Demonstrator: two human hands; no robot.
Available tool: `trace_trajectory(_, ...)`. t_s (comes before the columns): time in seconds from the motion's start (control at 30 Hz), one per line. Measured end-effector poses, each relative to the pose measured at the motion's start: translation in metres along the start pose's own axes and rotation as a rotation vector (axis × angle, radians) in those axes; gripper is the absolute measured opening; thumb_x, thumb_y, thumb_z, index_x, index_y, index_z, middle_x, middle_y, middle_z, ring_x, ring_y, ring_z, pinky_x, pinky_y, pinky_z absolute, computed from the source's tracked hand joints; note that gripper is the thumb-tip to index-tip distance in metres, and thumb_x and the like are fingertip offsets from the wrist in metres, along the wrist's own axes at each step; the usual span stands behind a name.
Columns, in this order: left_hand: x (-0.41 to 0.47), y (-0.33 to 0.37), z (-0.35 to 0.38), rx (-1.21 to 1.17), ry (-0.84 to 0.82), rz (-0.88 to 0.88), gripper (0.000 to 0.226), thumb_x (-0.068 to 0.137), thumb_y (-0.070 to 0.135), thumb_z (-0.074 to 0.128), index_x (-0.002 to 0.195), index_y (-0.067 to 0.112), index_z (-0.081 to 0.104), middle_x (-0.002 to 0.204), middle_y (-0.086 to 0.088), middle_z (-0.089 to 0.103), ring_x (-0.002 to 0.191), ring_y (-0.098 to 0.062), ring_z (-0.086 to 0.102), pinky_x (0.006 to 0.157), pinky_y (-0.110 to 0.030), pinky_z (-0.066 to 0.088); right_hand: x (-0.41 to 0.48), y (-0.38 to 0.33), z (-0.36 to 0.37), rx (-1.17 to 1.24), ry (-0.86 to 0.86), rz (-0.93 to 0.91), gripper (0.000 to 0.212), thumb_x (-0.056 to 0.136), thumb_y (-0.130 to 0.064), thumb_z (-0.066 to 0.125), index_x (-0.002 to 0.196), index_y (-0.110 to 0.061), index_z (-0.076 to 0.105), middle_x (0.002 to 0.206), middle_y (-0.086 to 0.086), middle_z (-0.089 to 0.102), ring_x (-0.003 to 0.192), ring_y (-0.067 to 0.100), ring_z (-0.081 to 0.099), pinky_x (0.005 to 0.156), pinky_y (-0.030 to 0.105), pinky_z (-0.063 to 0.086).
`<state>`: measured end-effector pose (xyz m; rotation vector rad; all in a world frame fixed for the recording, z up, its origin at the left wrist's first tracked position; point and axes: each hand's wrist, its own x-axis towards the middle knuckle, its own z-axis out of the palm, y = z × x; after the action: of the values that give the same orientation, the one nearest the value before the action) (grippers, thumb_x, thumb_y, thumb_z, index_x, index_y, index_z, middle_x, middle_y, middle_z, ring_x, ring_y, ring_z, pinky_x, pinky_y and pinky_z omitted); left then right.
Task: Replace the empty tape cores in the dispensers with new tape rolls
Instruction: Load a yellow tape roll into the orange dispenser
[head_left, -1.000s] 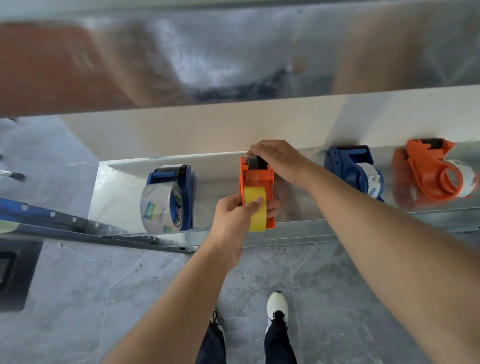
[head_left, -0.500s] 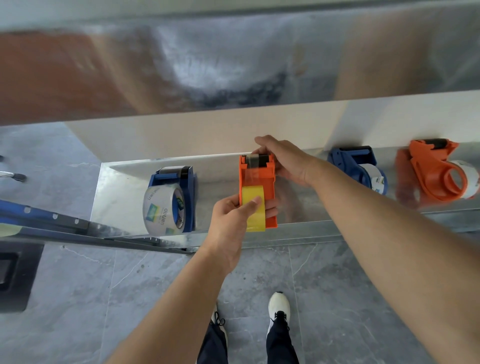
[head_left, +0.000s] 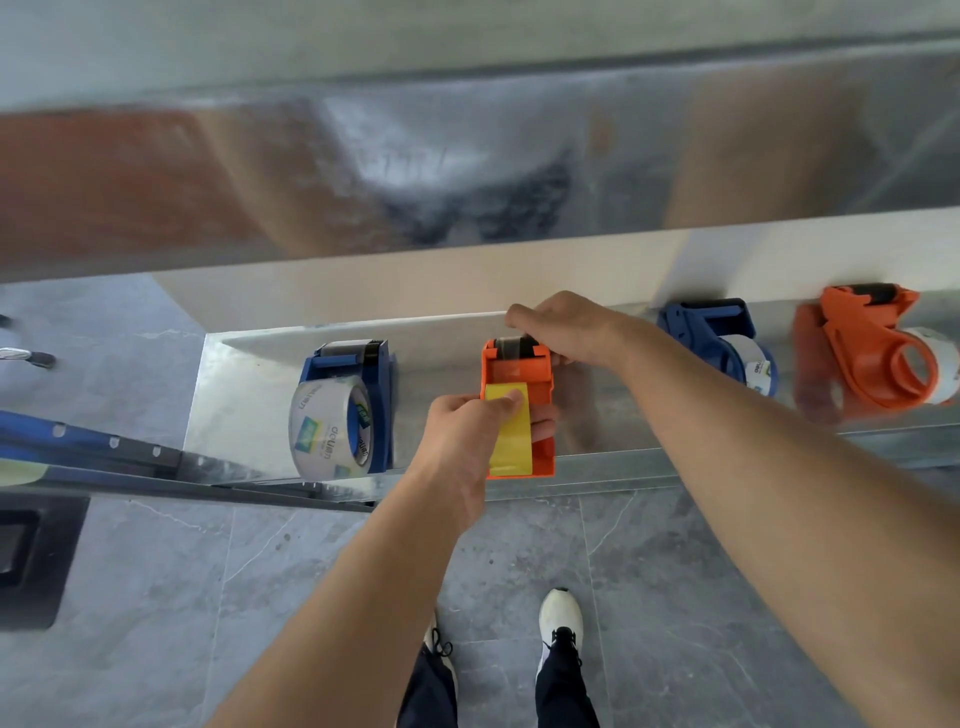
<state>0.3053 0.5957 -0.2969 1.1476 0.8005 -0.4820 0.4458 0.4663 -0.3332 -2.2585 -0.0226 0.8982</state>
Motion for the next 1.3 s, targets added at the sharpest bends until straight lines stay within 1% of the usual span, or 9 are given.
trace_trajectory(0.07, -0.001, -0.001, 0.0, 0.013, -0.011, -0.001, 0.022, 0.106, 0.013, 0.063, 0.126, 0.006, 0.057, 0.097, -0.012, 0.083, 0.093, -0.026, 0.082, 0.098, -0.053, 0.061, -0.001, -0.001, -0.003, -0.145, 0.032, -0.041, 0.052, 0.091, -0.059, 0.049, 0.062, -0.016, 0.046, 0.062, 0.001, 0.048, 0.063, 0.022, 0.048, 0.065, 0.035, 0.038)
trace_trajectory(0.17, -0.002, -0.004, 0.003, 0.036, -0.009, 0.018, 0.009, 0.106, 0.008, 0.061, 0.113, 0.005, 0.066, 0.093, -0.013, 0.083, 0.09, -0.026, 0.082, 0.096, -0.051, 0.062, 0.0, -0.002, -0.005, -0.365, 0.054, -0.083, 0.052, 0.091, -0.055, 0.048, 0.057, -0.015, 0.05, 0.075, 0.004, 0.046, 0.076, 0.027, 0.049, 0.07, 0.036, 0.038)
trace_trajectory(0.27, -0.003, -0.006, 0.009, 0.051, 0.011, 0.036, 0.014, 0.106, 0.006, 0.06, 0.098, 0.007, 0.071, 0.084, -0.009, 0.083, 0.078, -0.021, 0.081, 0.089, -0.045, 0.064, 0.004, 0.0, -0.003, -0.449, 0.081, -0.129, 0.048, 0.097, -0.038, 0.053, 0.055, -0.015, 0.045, 0.063, 0.002, 0.049, 0.069, 0.027, 0.049, 0.066, 0.035, 0.034)
trace_trajectory(0.47, -0.002, -0.007, 0.012, 0.063, 0.043, 0.032, 0.013, 0.106, 0.008, 0.061, 0.097, 0.01, 0.07, 0.079, -0.004, 0.082, 0.074, -0.017, 0.08, 0.084, -0.041, 0.065, 0.005, -0.001, -0.002, -0.518, 0.162, -0.165, 0.042, 0.099, -0.042, 0.061, 0.066, -0.016, 0.063, 0.069, 0.001, 0.061, 0.076, 0.025, 0.056, 0.079, 0.039, 0.042)
trace_trajectory(0.57, -0.002, -0.007, 0.015, 0.046, 0.043, 0.03, 0.01, 0.106, 0.009, 0.061, 0.101, 0.011, 0.069, 0.083, -0.005, 0.083, 0.081, -0.02, 0.082, 0.093, -0.049, 0.063, 0.003, -0.003, -0.002, -0.512, 0.23, -0.196, 0.03, 0.094, -0.045, 0.069, 0.078, -0.02, 0.074, 0.077, -0.002, 0.068, 0.079, 0.023, 0.063, 0.073, 0.034, 0.047)
trace_trajectory(0.77, 0.0, -0.009, 0.019, 0.017, 0.044, 0.033, 0.008, 0.107, 0.01, 0.06, 0.108, 0.009, 0.068, 0.093, -0.011, 0.083, 0.092, -0.025, 0.082, 0.097, -0.052, 0.062, 0.003, -0.003, 0.001, -0.483, 0.252, -0.166, 0.037, 0.09, -0.052, 0.068, 0.071, -0.02, 0.068, 0.074, -0.001, 0.069, 0.073, 0.021, 0.064, 0.065, 0.032, 0.047)
trace_trajectory(0.93, 0.002, -0.011, 0.018, 0.013, 0.048, 0.038, 0.01, 0.107, 0.01, 0.06, 0.109, 0.009, 0.069, 0.094, -0.01, 0.084, 0.09, -0.023, 0.082, 0.094, -0.047, 0.063, 0.005, -0.008, 0.0, -0.43, 0.221, -0.102, 0.047, 0.084, -0.053, 0.069, 0.063, -0.017, 0.048, 0.064, 0.001, 0.052, 0.061, 0.022, 0.052, 0.054, 0.03, 0.035)
trace_trajectory(1.17, 0.006, -0.013, 0.019, 0.001, 0.053, 0.039, 0.009, 0.107, 0.011, 0.06, 0.109, 0.009, 0.069, 0.093, -0.01, 0.084, 0.09, -0.023, 0.082, 0.094, -0.049, 0.063, 0.007, -0.004, -0.003, -0.353, 0.229, -0.029, 0.053, 0.081, -0.059, 0.074, 0.063, -0.018, 0.046, 0.061, -0.001, 0.047, 0.057, 0.019, 0.046, 0.052, 0.03, 0.031)
trace_trajectory(1.3, 0.009, -0.014, 0.02, -0.006, 0.053, 0.049, 0.013, 0.107, 0.01, 0.06, 0.113, 0.006, 0.071, 0.093, -0.011, 0.083, 0.09, -0.025, 0.082, 0.094, -0.053, 0.063, 0.005, 0.001, -0.002, -0.089, 0.201, 0.039, 0.042, 0.082, -0.045, 0.076, 0.064, -0.012, 0.057, 0.06, 0.004, 0.058, 0.061, 0.022, 0.057, 0.056, 0.031, 0.047)
